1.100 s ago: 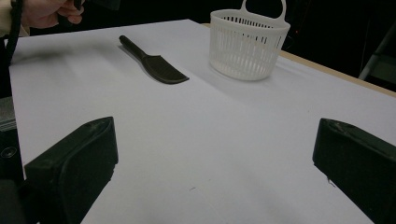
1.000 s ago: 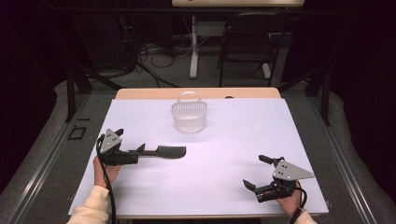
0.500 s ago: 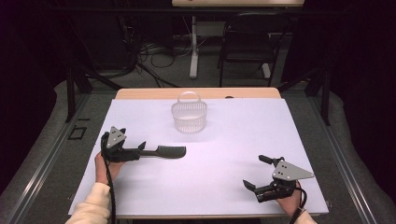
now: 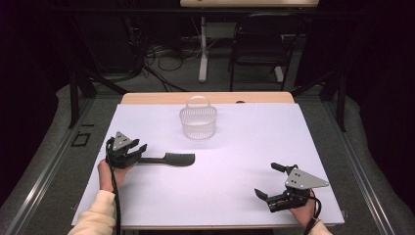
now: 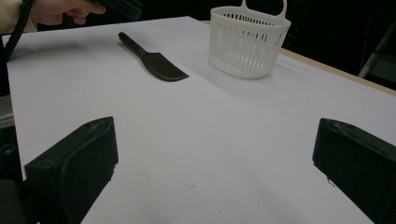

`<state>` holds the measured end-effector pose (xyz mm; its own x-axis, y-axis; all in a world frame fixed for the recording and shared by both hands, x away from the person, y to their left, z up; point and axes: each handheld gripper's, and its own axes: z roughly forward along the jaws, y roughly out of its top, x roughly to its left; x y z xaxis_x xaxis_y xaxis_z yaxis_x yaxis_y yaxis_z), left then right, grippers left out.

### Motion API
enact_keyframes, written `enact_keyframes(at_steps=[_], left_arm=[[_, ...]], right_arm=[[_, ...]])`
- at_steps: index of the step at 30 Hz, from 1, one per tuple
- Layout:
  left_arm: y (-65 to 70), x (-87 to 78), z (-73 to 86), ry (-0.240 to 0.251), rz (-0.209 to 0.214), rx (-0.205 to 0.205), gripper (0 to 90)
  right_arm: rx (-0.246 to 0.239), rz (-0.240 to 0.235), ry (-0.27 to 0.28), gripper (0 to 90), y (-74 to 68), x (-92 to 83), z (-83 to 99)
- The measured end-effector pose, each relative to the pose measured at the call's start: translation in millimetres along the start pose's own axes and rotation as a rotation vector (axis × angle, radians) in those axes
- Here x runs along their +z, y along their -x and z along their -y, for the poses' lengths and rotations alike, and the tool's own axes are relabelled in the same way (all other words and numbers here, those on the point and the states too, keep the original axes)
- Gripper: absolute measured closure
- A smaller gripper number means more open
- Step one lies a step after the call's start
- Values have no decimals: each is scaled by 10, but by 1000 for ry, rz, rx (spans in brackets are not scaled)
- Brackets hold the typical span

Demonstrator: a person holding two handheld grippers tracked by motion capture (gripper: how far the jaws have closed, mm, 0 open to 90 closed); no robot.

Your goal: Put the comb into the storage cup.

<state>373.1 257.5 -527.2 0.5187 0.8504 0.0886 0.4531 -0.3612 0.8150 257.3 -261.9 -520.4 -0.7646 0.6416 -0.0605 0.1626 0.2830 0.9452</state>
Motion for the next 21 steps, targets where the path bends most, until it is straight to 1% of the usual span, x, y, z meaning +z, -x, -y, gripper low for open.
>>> enact_keyframes(at_steps=[1,2,4,5,6,8,14,17,21], left_arm=[[-5,13,5,-11,-4,-5,689],[-18,17,10,-24,-5,-5,759],[-50,41,27,-41,-9,-17,818],[-50,41,27,-41,-9,-17,843],[-60,48,32,-47,-7,-16,843],[-68,69,40,-59,-10,-20,892],[-96,130,55,-107,-7,-19,900],[-99,153,67,-132,-8,-26,900],[-111,168,81,-163,1,-29,900]], right_arm=[[0,0,0,0,0,0,0],[-1,0,-1,0,0,0,1],[0,0,-1,0,0,-1,1],[0,0,-1,0,0,-1,1],[0,0,-1,0,1,-1,1],[0,1,-2,0,0,-1,1],[-2,2,-2,0,3,1,2],[-3,3,-3,0,3,1,2],[-3,4,-5,0,3,-2,2]])
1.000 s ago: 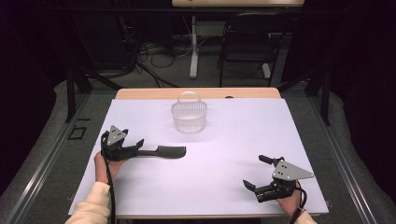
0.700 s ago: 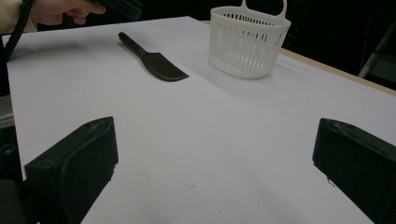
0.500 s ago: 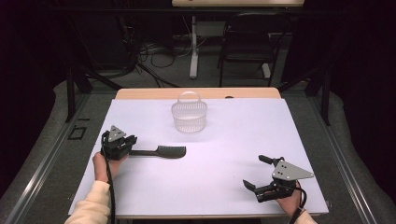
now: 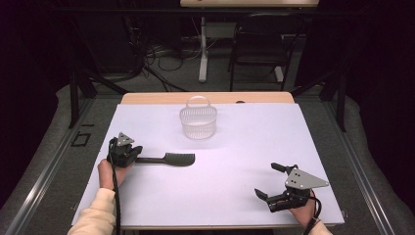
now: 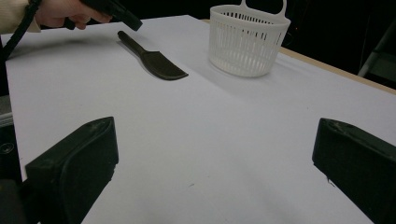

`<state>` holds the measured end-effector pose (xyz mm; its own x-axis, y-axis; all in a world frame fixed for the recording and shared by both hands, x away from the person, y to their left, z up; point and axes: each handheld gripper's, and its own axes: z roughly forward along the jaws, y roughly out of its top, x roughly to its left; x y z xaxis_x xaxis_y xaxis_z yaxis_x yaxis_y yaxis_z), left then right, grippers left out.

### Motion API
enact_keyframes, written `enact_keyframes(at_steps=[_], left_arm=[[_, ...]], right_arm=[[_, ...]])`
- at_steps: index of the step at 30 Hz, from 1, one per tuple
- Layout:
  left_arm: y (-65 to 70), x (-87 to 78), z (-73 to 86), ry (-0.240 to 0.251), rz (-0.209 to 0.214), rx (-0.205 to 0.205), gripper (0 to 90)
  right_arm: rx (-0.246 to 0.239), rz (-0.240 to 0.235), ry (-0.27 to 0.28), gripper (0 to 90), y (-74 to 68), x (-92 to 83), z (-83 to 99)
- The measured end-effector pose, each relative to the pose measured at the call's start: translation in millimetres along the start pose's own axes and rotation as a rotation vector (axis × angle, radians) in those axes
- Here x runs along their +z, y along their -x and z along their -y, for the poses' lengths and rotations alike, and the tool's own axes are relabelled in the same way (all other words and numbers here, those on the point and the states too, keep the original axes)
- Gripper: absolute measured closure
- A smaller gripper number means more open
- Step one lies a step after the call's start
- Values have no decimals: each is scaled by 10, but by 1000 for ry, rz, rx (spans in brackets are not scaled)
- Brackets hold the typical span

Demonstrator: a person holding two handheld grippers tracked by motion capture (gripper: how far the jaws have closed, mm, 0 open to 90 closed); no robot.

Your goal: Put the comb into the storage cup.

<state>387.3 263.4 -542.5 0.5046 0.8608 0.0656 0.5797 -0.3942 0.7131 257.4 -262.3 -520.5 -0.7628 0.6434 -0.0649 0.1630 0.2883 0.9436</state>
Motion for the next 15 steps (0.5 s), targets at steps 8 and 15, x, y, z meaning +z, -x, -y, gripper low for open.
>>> enact_keyframes(at_steps=[8,15], left_arm=[[-18,10,30,-41,1,3,900],[-8,11,35,-59,10,19,900]], right_arm=[[0,1,0,1,0,-3,0],[-1,1,-1,1,-1,-3,0]])
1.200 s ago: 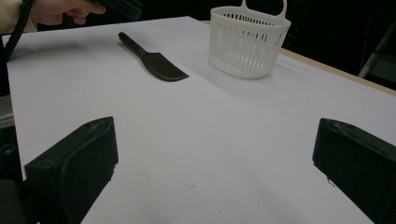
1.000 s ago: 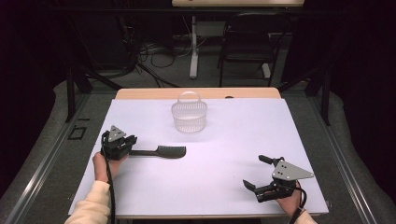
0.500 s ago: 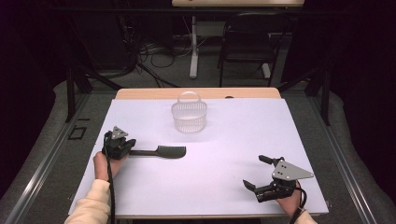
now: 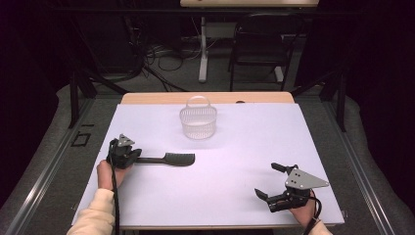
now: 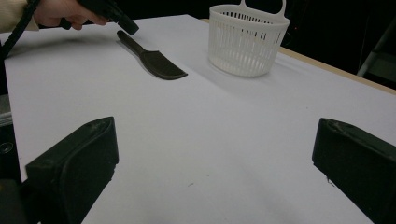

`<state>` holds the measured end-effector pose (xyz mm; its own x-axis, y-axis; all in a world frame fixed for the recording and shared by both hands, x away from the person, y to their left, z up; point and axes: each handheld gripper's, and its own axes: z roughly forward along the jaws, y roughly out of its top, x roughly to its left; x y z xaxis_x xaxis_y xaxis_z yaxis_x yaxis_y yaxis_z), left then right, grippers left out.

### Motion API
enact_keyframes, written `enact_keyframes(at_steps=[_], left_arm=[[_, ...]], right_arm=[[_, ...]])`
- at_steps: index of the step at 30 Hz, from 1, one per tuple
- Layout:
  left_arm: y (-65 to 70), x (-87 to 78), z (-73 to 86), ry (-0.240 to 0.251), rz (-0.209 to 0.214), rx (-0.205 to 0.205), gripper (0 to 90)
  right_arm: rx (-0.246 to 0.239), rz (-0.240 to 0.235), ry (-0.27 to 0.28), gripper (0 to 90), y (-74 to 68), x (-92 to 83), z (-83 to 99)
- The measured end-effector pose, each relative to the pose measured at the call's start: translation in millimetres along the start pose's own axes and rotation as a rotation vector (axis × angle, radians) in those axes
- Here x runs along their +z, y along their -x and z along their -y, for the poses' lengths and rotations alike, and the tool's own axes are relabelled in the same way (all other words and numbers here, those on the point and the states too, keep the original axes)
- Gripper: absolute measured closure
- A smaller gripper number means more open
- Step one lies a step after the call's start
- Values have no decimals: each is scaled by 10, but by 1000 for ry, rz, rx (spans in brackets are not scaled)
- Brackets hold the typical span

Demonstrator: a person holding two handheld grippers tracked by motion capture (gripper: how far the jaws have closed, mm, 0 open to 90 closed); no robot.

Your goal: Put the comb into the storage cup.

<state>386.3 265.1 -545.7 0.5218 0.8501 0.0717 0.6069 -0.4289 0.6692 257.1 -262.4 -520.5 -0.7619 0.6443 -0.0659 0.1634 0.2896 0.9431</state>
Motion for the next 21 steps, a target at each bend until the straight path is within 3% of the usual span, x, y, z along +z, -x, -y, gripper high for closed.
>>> enact_keyframes(at_steps=[21], left_arm=[[29,-16,20,-37,29,16,900]], right_arm=[[-4,2,0,2,3,-4,-1]])
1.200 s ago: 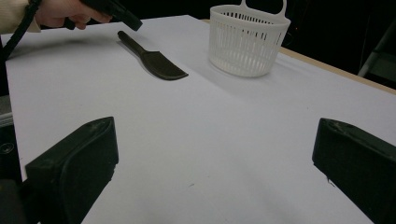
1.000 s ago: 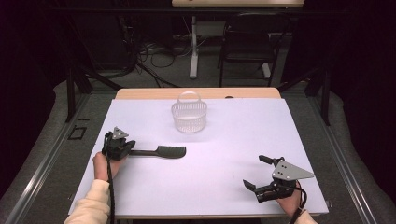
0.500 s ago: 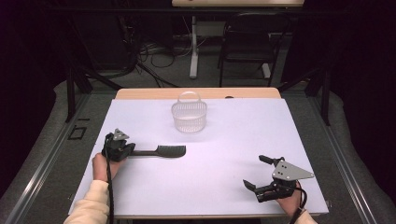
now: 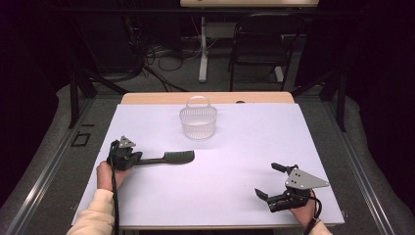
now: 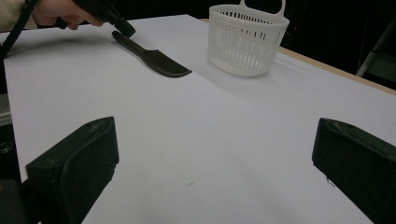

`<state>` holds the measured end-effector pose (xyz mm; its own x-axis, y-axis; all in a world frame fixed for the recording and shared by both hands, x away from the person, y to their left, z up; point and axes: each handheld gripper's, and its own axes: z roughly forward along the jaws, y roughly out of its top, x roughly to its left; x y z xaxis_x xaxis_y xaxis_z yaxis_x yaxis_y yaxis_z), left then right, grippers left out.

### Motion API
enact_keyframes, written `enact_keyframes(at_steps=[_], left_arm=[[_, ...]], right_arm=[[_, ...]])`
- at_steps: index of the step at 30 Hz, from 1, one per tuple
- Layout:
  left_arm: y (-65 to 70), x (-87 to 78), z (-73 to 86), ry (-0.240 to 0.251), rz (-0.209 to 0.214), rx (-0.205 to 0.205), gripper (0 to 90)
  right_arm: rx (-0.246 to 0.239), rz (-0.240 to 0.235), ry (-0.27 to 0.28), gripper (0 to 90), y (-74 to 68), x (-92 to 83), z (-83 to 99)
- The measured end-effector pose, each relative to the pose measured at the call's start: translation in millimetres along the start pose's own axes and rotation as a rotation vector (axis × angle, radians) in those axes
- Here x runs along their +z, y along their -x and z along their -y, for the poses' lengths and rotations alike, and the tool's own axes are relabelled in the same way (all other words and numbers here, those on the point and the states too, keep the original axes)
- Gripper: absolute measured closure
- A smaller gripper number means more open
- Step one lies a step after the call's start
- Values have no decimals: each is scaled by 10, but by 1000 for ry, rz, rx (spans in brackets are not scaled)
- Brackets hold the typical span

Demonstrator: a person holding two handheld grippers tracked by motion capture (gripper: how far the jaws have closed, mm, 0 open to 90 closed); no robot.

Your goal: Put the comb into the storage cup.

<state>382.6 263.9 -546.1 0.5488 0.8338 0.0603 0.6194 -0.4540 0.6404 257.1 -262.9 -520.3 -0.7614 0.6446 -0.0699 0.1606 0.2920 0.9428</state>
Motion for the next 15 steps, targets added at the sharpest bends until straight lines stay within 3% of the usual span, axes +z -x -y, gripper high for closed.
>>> enact_keyframes(at_steps=[15], left_arm=[[47,-4,10,-24,23,12,900]], right_arm=[[-2,-1,-1,3,0,-2,0]])
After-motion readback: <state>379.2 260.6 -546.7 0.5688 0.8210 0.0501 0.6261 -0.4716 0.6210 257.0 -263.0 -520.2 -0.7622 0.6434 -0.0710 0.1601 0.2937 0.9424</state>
